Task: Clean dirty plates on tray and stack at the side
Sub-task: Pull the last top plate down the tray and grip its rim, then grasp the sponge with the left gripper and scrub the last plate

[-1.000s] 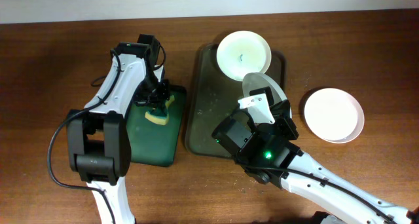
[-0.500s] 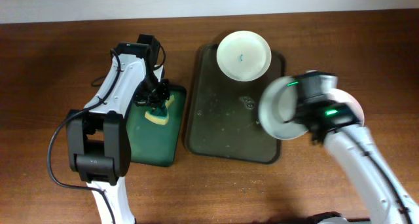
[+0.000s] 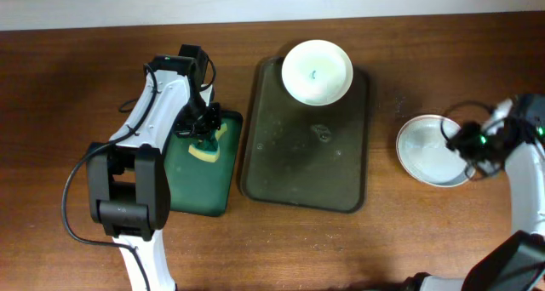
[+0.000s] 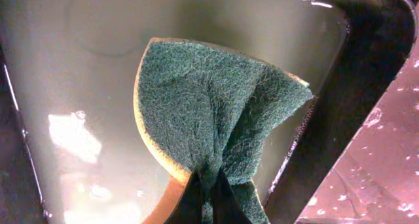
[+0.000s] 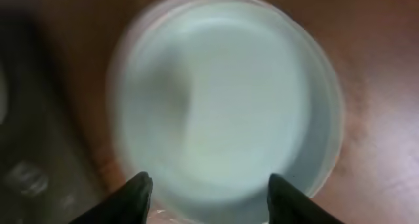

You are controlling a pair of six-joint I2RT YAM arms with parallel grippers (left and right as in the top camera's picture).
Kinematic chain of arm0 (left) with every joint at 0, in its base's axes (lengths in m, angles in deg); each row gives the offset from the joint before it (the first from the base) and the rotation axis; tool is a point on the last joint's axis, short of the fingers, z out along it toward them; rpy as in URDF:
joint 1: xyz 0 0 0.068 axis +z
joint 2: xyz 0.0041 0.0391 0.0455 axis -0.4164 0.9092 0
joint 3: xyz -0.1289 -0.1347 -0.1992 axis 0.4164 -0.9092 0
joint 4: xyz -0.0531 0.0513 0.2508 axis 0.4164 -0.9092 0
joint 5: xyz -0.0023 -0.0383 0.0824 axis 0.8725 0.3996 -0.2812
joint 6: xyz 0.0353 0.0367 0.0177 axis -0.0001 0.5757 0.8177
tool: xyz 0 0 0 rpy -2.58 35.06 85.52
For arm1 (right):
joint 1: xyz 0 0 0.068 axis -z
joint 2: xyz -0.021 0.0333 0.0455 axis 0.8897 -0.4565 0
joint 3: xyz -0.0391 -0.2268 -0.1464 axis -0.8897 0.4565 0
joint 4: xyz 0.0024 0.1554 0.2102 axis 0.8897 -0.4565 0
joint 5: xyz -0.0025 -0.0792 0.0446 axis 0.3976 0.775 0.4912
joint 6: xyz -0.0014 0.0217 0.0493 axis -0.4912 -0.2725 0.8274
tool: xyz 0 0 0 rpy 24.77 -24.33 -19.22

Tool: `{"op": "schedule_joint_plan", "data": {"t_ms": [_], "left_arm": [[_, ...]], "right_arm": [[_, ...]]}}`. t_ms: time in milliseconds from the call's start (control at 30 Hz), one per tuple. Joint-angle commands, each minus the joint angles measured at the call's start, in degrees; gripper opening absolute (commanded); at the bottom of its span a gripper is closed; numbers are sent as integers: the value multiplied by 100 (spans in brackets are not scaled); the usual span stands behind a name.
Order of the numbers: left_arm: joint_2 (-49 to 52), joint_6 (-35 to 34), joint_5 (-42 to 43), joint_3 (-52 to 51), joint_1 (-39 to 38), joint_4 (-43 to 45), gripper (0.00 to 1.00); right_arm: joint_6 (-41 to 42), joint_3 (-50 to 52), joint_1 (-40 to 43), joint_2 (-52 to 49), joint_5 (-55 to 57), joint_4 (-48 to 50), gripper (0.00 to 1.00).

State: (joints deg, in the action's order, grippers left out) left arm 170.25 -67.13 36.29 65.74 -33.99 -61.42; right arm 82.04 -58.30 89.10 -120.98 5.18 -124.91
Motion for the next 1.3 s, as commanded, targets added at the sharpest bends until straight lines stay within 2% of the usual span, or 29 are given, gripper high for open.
{"op": "schedule_joint_plan", "data": {"t_ms": [0,67,167,367,433,467,500,567,667,767,833,933,967,1033,1067,1167,1267], "left_arm": [[-243,96,87,-9,20,2,0],[-243,98,85,-9,20,-11,0],[-243,122,85,-9,20,-26,0],[-243,205,85,-9,20,-13,0],[-243,205,87,-9,20,-2,0],[-243,205,87,-9,20,-4,0],[-243,205,87,-9,20,-17,0],[-243,205,85,-9,20,-37,0],[-243,205,87,-9,20,-37,0],[-299,205,92,-9,20,-39,0],[-476,208,90,-9,20,-31,0],[-879,205,92,-9,20,-28,0],[-988,205,92,-9,20,-2,0],[-1150,203,114,-9,17,81,0],[-1172,201,321,-9,17,133,0],[-1158,203,1204,-127,-83,398,0],[-1158,197,1744,-737,-673,1325,0]], "right_arm": [[-704,-920,-1228,-33,-310,90,57],[-704,-1067,-2009,-313,94,713,57],[-702,-1067,-2667,-1091,435,1757,57],[-557,-1067,-2997,-3134,256,3788,55],[-258,-1067,-3005,-3480,258,4129,50],[-35,-1067,-2997,-3606,258,4210,36],[105,-1067,-2994,-3606,240,4179,20],[103,-1078,-2994,-3438,57,4083,4],[103,-1078,-2997,-2769,-2,3366,4],[103,-1078,-3001,-1843,0,2120,4],[109,-1075,-3014,-1121,-2,815,4],[240,-1003,-3292,-920,28,-739,4],[391,-859,-3407,-931,68,-868,4],[933,-289,-3694,-931,522,-599,4],[1327,175,-3845,-940,887,-76,4],[1585,713,-3832,-946,970,772,4],[1648,855,-3777,-957,1025,1163,4]]}}
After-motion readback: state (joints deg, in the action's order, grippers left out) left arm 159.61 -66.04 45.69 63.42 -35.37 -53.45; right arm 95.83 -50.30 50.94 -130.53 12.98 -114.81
